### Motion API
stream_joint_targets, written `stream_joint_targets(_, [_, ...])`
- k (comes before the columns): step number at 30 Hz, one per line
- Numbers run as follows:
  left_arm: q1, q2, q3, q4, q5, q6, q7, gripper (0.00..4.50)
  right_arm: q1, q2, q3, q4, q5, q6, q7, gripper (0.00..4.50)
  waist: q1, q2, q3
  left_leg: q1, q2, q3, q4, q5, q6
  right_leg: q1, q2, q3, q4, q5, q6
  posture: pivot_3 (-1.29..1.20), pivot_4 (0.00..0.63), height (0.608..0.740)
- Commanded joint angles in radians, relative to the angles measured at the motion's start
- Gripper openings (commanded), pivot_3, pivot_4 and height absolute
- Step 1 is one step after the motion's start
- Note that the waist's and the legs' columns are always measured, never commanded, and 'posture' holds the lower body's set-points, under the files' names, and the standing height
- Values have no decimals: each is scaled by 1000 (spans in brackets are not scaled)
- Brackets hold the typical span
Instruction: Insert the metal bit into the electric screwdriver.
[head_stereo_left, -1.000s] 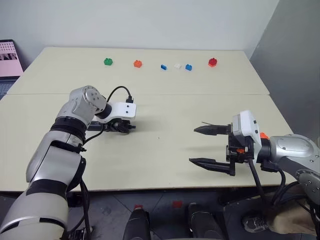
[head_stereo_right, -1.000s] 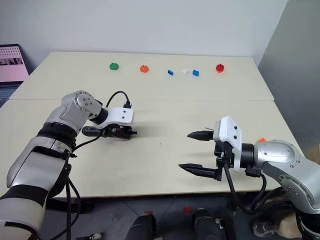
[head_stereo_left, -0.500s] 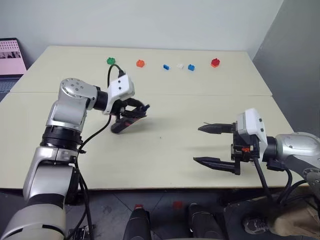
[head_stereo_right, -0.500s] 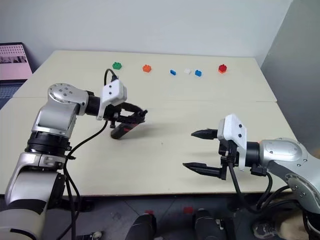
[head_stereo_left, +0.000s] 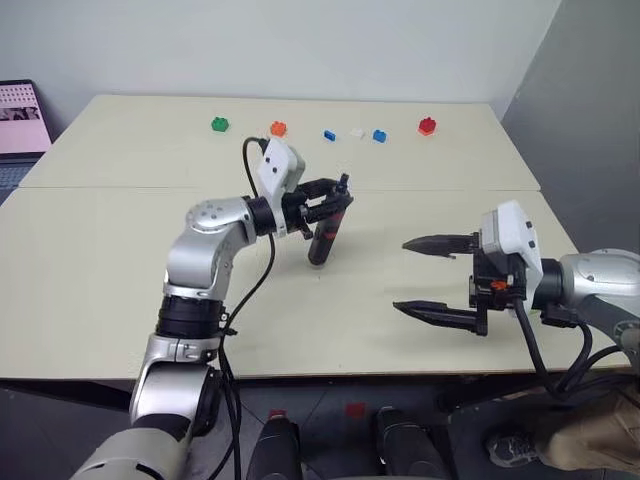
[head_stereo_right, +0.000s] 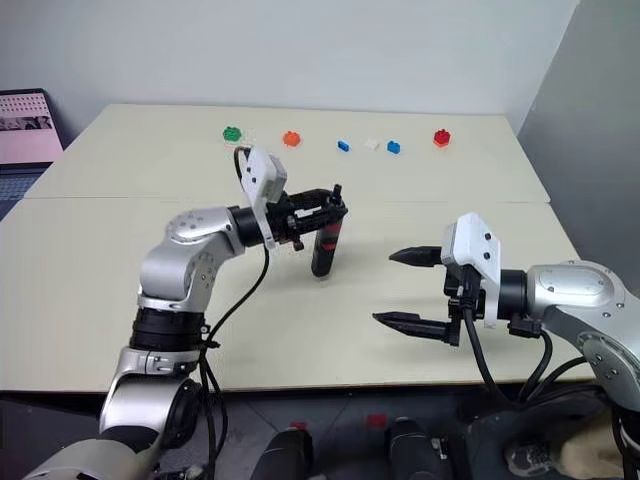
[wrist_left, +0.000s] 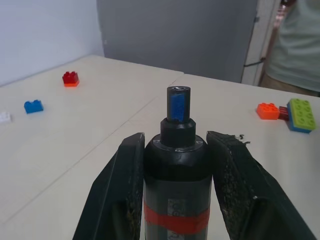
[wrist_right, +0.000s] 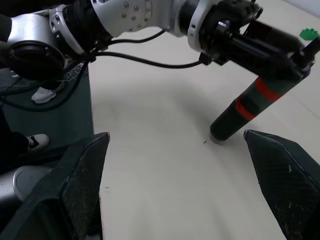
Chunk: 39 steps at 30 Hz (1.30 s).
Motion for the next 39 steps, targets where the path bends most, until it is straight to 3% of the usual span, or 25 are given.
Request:
stream_joint_targets(1, [30, 6, 27, -65, -40, -37, 24, 1586, -11, -19, -21, -16, -8, -11, 6, 4500, 1, 0, 0, 0, 0, 0, 0, 0, 0, 1, 0, 0, 0, 0, 0, 0, 150, 740])
stream_joint_targets(12, [136, 54, 20, -139, -100, -47, 22, 1584, -19, -46, -12, 3, -31, -22, 46, 4500, 2, 0, 0, 4, 0, 0, 0, 0, 0, 5, 0, 0, -2, -3, -5, 0, 150, 740])
stream_joint_targets(30, [187, 44, 2, -195, -134, -45, 97, 1583, -134, -2, 19, 108, -77, -62, 82, 4500, 5, 0, 0, 4, 0, 0, 0, 0, 0, 6, 0, 0, -4, -3, -5, 0, 150, 740])
stream_joint_targets(35, [206, 38, -11, -212, -130, -54, 112, 1583, -198, -102, 176, 311, -347, -152, 148, 4500, 7, 1, 0, 4, -1, 1, 0, 0, 0, 6, -1, 0, -4, -3, -5, 0, 150, 740])
stream_joint_targets(39, [224, 34, -42, -209, -101, -91, 111, 1582, -439, -59, 425, 596, -569, -143, 239, 4500, -3, 2, -1, 6, -1, 3, 0, 0, 0, 6, -1, 2, -4, -3, -5, 0, 150, 740])
